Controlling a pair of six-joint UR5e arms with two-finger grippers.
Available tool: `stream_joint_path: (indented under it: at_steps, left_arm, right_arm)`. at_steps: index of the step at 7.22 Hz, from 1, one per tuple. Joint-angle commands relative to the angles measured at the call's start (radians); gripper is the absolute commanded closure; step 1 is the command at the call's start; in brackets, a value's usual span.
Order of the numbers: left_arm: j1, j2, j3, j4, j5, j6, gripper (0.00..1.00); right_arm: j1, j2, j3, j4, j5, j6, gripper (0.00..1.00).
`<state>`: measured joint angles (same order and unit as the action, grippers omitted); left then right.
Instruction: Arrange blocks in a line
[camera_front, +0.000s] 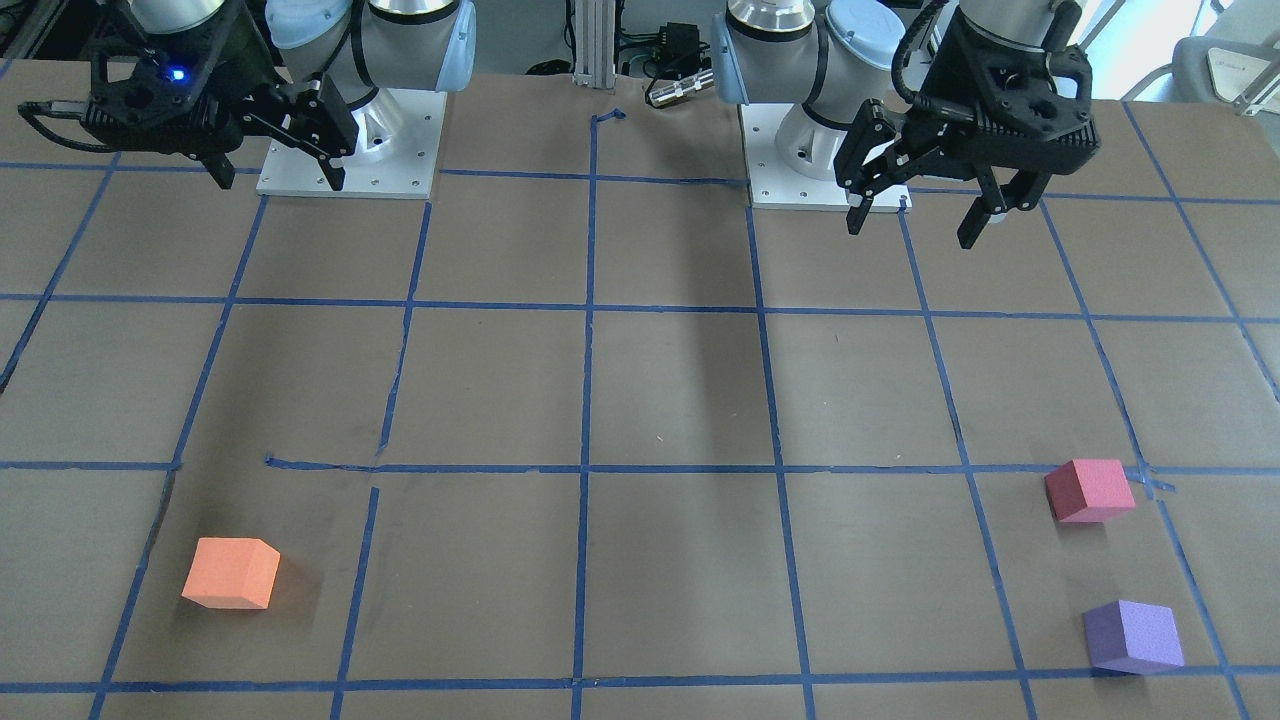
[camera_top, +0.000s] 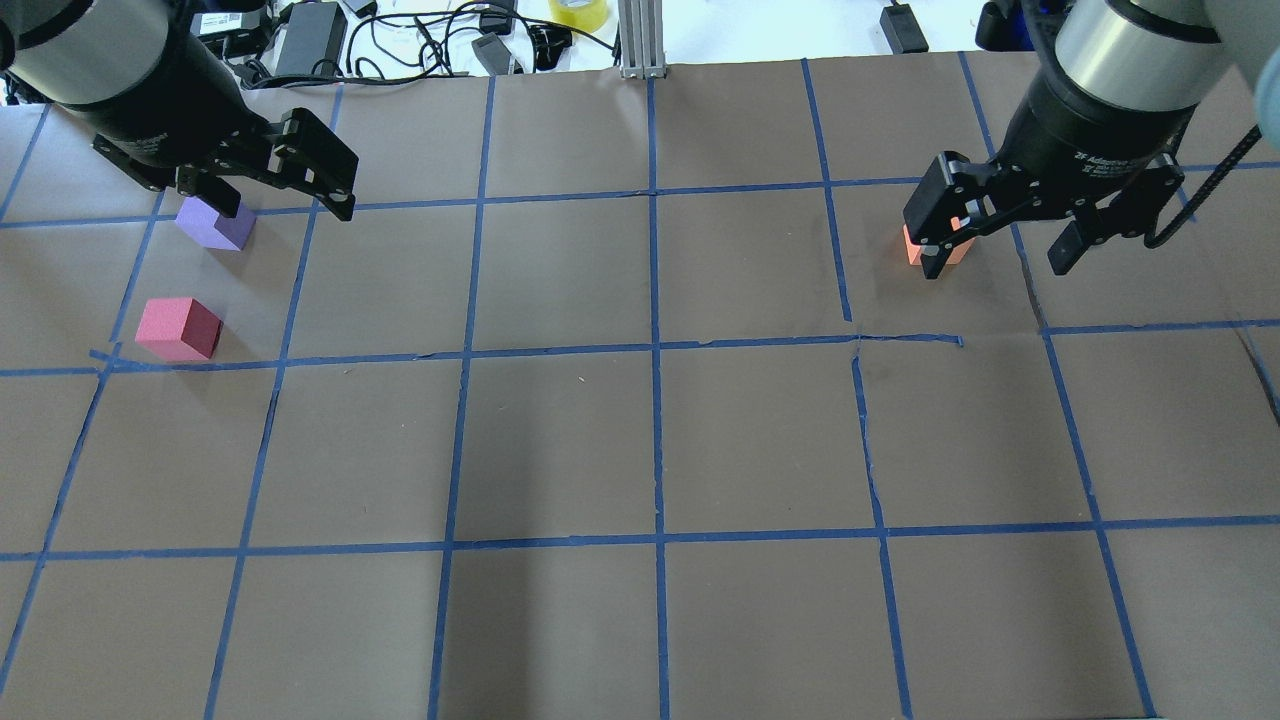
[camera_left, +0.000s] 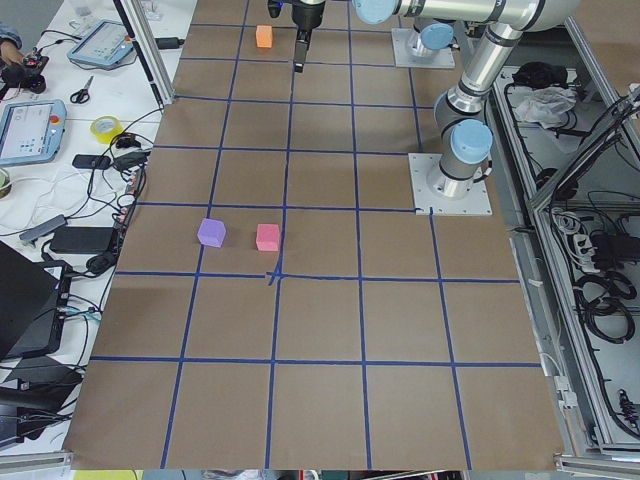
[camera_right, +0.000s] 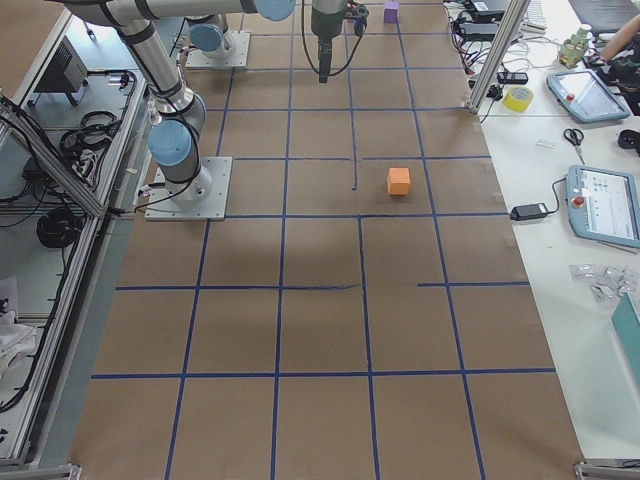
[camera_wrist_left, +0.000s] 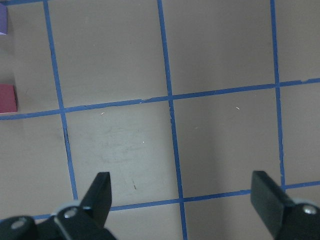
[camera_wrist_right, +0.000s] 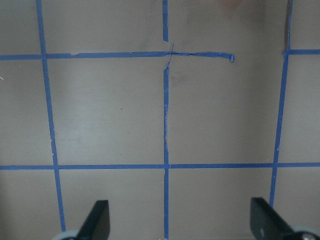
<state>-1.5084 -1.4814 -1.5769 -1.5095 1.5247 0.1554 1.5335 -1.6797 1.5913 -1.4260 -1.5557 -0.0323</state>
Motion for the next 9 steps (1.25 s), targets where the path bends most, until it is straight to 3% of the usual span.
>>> stream_joint_path:
  at_steps: [1,9]
  left_arm:
    - [0.0,-0.002,0.0,0.0,0.0,0.0,0.0]
    - [0.0,-0.003,0.002,0.002,0.0,0.0,0.0]
  right_arm:
    - [0.0,0.0,0.004,0.009,0.0,0.0,0.0]
    - [-0.003,0.005,-0.005,-0.002,-0.011,0.011,0.0]
